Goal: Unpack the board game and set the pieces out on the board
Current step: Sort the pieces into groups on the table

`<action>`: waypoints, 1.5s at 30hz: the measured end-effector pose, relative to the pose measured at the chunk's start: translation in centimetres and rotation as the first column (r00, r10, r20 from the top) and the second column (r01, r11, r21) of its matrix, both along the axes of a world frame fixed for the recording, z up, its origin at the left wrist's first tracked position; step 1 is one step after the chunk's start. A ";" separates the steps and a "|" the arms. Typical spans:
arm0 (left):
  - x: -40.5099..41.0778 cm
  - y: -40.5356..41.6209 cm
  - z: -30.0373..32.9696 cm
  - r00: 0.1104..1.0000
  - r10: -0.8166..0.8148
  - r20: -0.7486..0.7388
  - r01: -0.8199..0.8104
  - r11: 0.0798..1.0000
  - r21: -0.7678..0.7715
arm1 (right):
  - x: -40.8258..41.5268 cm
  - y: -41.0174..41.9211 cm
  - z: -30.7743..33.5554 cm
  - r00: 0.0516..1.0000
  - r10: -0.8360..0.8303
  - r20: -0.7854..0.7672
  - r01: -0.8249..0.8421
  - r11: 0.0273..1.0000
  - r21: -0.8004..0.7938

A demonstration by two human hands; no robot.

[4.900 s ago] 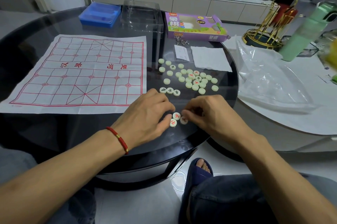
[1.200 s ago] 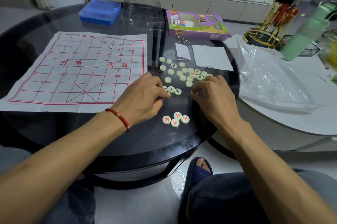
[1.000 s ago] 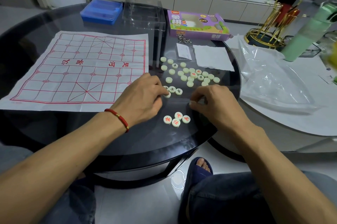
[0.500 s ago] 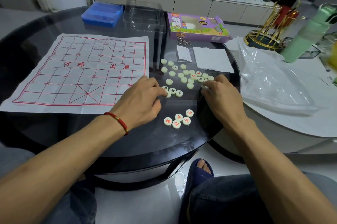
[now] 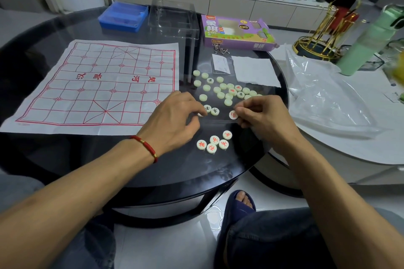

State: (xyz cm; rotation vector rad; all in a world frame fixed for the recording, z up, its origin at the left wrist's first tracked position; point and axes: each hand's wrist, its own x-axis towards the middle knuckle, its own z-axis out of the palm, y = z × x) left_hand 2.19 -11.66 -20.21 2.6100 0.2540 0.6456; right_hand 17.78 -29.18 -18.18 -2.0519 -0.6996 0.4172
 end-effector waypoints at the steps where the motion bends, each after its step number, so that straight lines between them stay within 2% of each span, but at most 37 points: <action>1: 0.1 -0.2 0.1 1.000 0.003 0.006 -0.003 1.000 -0.028 | -0.3 0.0 0.2 0.999 0.021 -0.027 -0.020 1.000 0.023; 8: 0.0 -1.8 1.3 0.998 0.010 -0.055 -0.023 0.970 -0.240 | -2.6 0.5 1.6 0.975 0.210 -0.066 -0.201 0.972 0.121; 11: 0.0 -1.9 1.6 0.997 0.026 -0.071 -0.055 0.891 -0.450 | -3.4 0.9 1.7 0.965 0.255 -0.065 -0.244 0.959 0.146; 13: -0.1 -1.5 1.6 0.995 0.053 -0.090 -0.091 0.863 -0.497 | -3.5 1.2 1.5 0.971 0.238 -0.013 -0.236 0.968 0.088; 15: -0.4 -1.2 1.6 0.989 0.081 -0.123 -0.128 0.885 -0.448 | -2.7 1.1 1.1 0.967 0.155 0.200 -0.148 0.988 -0.052; 17: -0.7 -0.9 1.7 0.982 0.096 -0.162 -0.150 0.918 -0.367 | -1.0 0.4 0.8 0.915 0.058 0.399 0.003 0.989 -0.151; 20: -0.9 -1.1 1.6 0.972 0.074 -0.223 -0.139 0.946 -0.293 | 1.7 -1.3 0.2 0.833 0.001 0.554 0.161 0.956 -0.244; 23: -0.9 -1.6 1.5 0.966 0.051 -0.252 -0.119 0.957 -0.264 | 3.2 -1.8 -0.6 0.781 0.017 0.624 0.221 0.927 -0.302; 29: -1.0 -1.9 1.2 0.965 0.018 -0.262 -0.082 0.968 -0.235 | 3.1 -1.1 -1.7 0.741 0.108 0.663 0.179 0.919 -0.351; 32: -1.0 -1.8 1.2 0.967 -0.003 -0.255 -0.061 0.968 -0.245 | 2.4 -0.8 -1.4 0.745 0.171 0.645 0.135 0.908 -0.398; 35: -1.0 -1.7 1.2 0.970 -0.018 -0.242 -0.045 0.967 -0.252 | 1.6 -0.8 -0.8 0.847 0.096 0.523 0.095 0.941 -0.326; 37: -0.9 -1.6 1.3 0.976 0.008 -0.220 -0.063 0.967 -0.247 | 1.2 -1.0 -0.1 0.948 0.021 0.318 0.056 0.972 -0.229; 39: -0.8 -1.6 1.5 0.980 0.055 -0.190 -0.104 0.960 -0.260 | 0.9 -1.2 0.5 0.998 0.002 0.057 0.003 0.996 -0.093; 41: -0.8 -1.5 1.7 0.983 0.091 -0.161 -0.140 0.935 -0.326 | 0.6 -1.3 0.9 0.995 0.045 -0.093 -0.044 0.999 0.009; 45: -0.7 -1.6 1.9 0.986 0.106 -0.129 -0.151 0.897 -0.416 | -0.7 -0.9 1.5 0.972 0.154 -0.177 -0.142 0.986 0.082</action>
